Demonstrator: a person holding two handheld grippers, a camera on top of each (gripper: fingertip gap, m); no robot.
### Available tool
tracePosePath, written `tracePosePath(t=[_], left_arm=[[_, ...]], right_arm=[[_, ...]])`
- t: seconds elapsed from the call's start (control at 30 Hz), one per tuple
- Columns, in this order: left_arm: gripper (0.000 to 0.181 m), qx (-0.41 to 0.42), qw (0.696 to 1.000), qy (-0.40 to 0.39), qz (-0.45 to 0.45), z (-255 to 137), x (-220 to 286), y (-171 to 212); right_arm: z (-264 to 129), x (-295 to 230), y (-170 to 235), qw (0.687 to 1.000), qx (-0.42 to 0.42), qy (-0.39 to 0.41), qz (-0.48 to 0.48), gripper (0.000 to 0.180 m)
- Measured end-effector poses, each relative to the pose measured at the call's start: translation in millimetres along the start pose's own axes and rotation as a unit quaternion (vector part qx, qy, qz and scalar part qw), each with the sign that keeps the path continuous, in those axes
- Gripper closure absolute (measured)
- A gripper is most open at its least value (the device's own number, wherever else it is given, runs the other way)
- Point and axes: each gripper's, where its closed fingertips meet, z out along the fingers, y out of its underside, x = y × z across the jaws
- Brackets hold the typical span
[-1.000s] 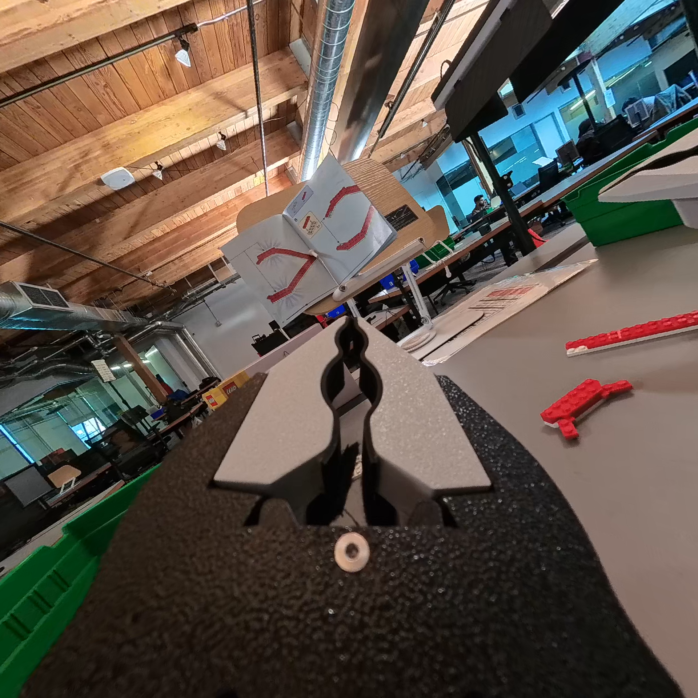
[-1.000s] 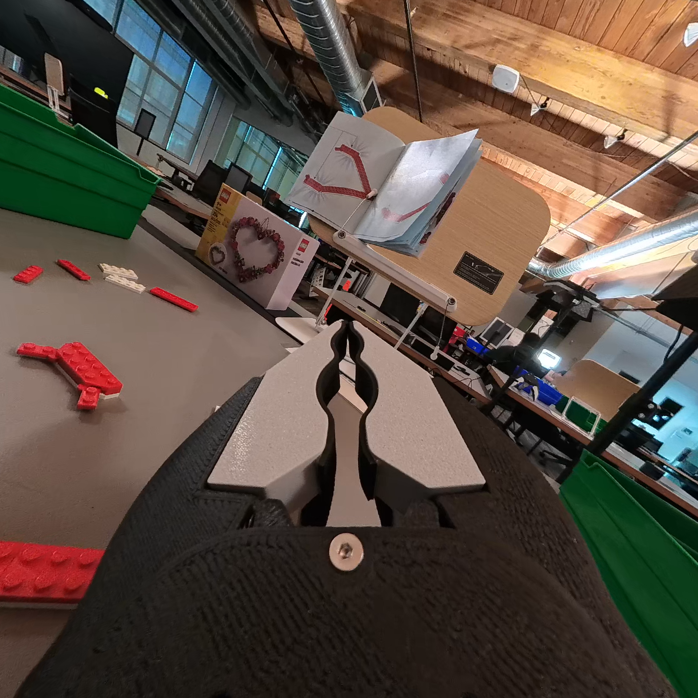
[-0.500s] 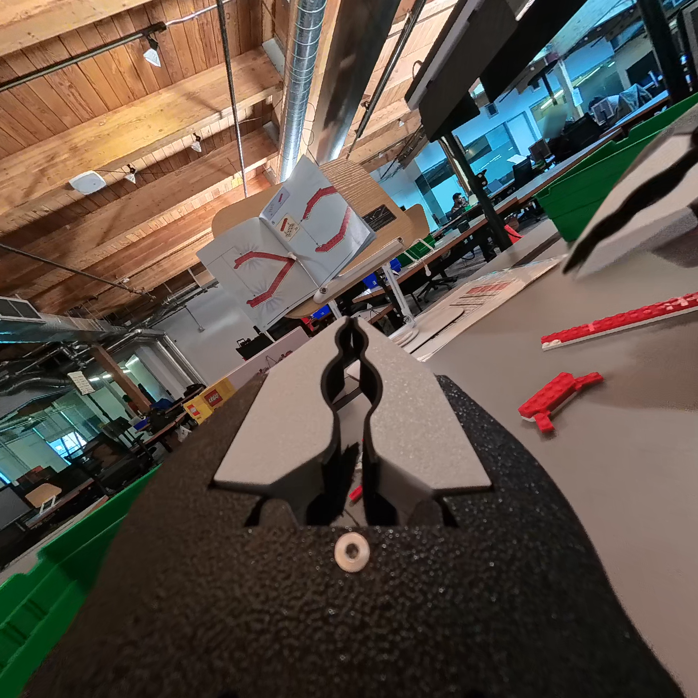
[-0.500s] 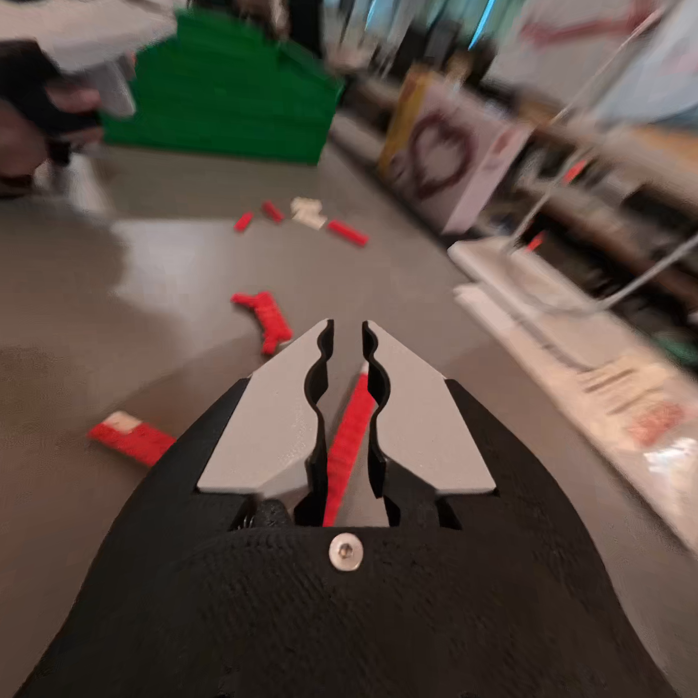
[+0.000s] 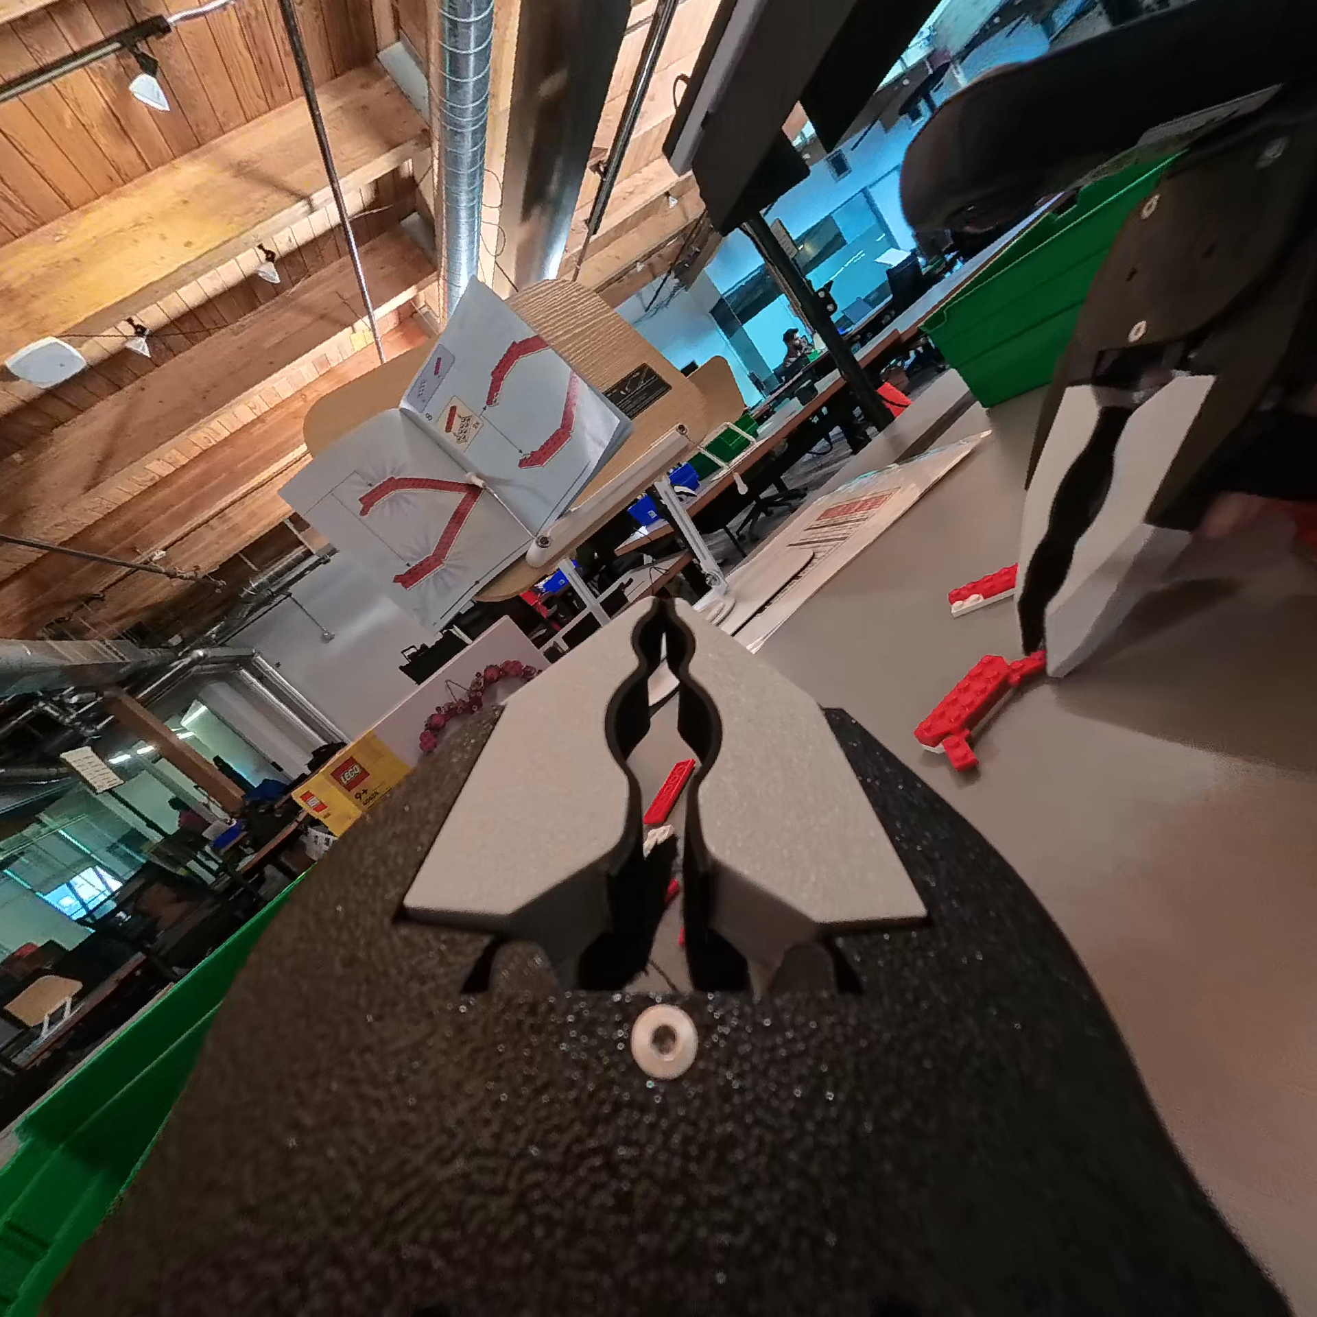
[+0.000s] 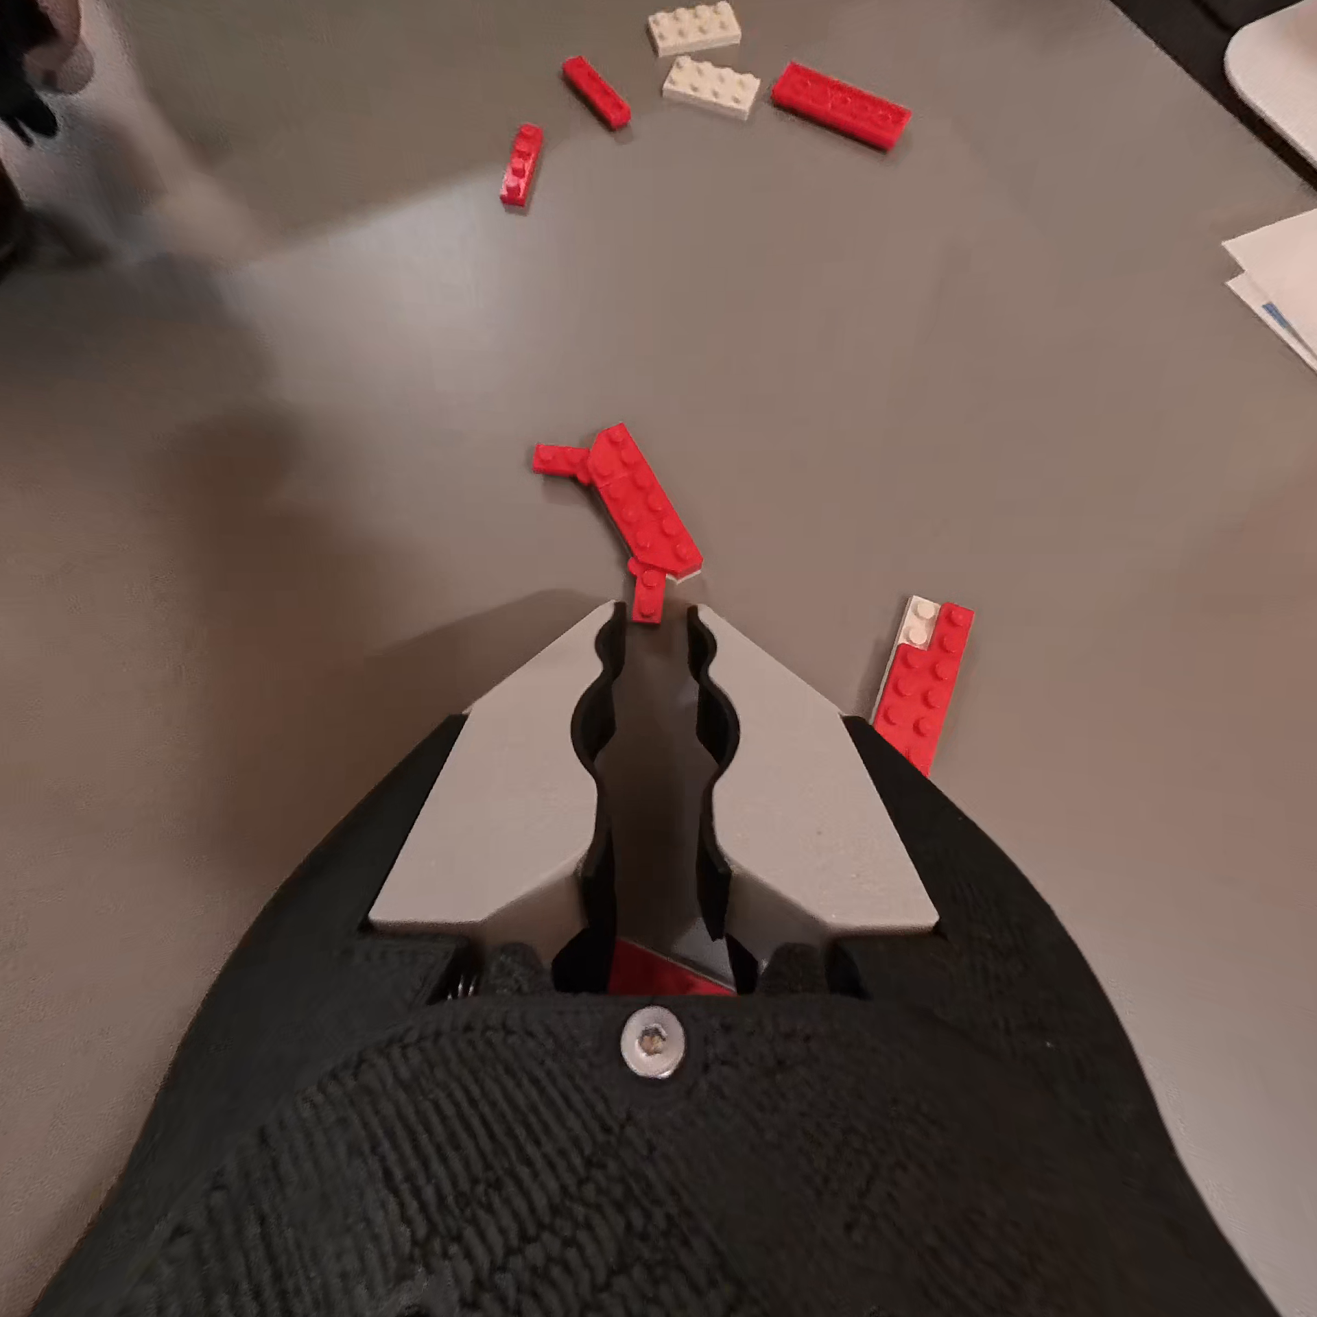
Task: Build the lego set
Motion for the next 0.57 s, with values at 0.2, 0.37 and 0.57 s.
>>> tracePosePath(t=[0.2,0.37,0.57], left_arm=[[0.181,0.001,1.000,0.003,0.011,0,3,-1],[0.181,0.000,1.000,-0.004,0.011,0,0,-1],[0.181,0.001,1.000,-0.006,0.006,0,-1,-1]], right_arm=[[0,4,-4,0.999,0.013,-0.001,0.033,0.174],[-15,2,-21,0.989,0.084,-0.060,0.103,0.174],[-53,-14,-51,0.936,0.207,-0.217,0.186,0.174]])
